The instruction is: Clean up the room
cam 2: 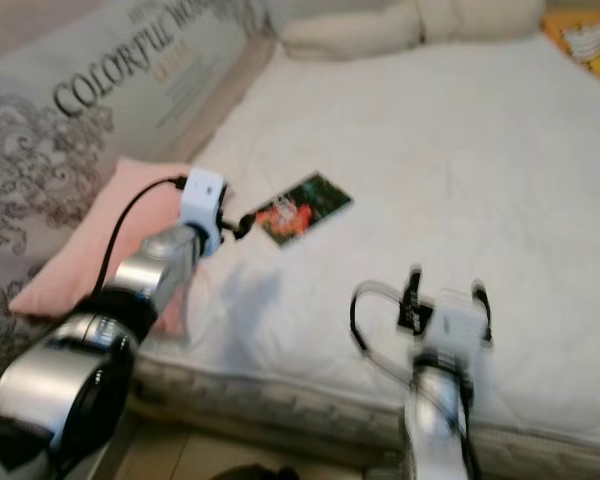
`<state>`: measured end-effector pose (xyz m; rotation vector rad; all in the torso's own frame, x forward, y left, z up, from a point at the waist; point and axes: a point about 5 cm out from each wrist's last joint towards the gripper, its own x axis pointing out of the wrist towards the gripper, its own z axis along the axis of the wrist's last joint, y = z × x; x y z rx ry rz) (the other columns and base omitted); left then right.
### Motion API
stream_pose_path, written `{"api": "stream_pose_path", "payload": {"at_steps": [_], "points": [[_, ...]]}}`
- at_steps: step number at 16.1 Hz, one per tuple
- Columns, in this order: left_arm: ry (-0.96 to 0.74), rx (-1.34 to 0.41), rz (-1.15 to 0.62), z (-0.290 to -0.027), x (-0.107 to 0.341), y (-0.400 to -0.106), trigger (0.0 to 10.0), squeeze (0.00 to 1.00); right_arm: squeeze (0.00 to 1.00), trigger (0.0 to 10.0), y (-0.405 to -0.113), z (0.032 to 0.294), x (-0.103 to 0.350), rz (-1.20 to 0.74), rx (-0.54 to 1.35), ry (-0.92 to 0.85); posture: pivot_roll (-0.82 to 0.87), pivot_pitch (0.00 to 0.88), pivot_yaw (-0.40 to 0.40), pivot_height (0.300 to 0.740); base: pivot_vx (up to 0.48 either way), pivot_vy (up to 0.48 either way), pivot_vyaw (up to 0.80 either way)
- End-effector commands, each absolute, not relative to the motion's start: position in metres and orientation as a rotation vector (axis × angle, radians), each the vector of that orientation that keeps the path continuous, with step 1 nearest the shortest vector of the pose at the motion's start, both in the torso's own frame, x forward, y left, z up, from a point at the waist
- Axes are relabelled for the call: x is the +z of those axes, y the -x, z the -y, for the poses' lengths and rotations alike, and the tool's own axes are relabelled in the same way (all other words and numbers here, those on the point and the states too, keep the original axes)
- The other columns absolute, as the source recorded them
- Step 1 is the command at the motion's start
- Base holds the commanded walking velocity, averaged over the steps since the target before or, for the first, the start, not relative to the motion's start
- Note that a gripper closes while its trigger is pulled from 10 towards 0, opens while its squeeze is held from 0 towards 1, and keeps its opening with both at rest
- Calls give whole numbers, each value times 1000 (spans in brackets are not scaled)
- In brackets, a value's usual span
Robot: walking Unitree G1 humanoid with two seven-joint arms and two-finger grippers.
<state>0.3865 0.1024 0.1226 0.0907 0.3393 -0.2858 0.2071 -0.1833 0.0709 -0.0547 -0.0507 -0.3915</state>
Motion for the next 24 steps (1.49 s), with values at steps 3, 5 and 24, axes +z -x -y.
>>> {"api": "stream_pose_path", "payload": {"at_steps": [3, 5, 24], "points": [[70, -235, -393, -96, 117, -386, 10000, 0, 0, 10000, -164, 175, 79, 10, -400, 96, -399, 252, 271, 740, 0, 0, 0], [107, -270, -385, -76, 119, -385, 10000, 0, 0, 10000, -137, 168, 91, 18, -397, 108, -460, 307, 275, 740, 0, 0, 0], [-248, -155, -32, -83, 194, -413, 10000, 0, 0, 10000, -75, 145, 103, -123, -373, 172, -572, 433, 277, 740, 0, 0, 0]]}}
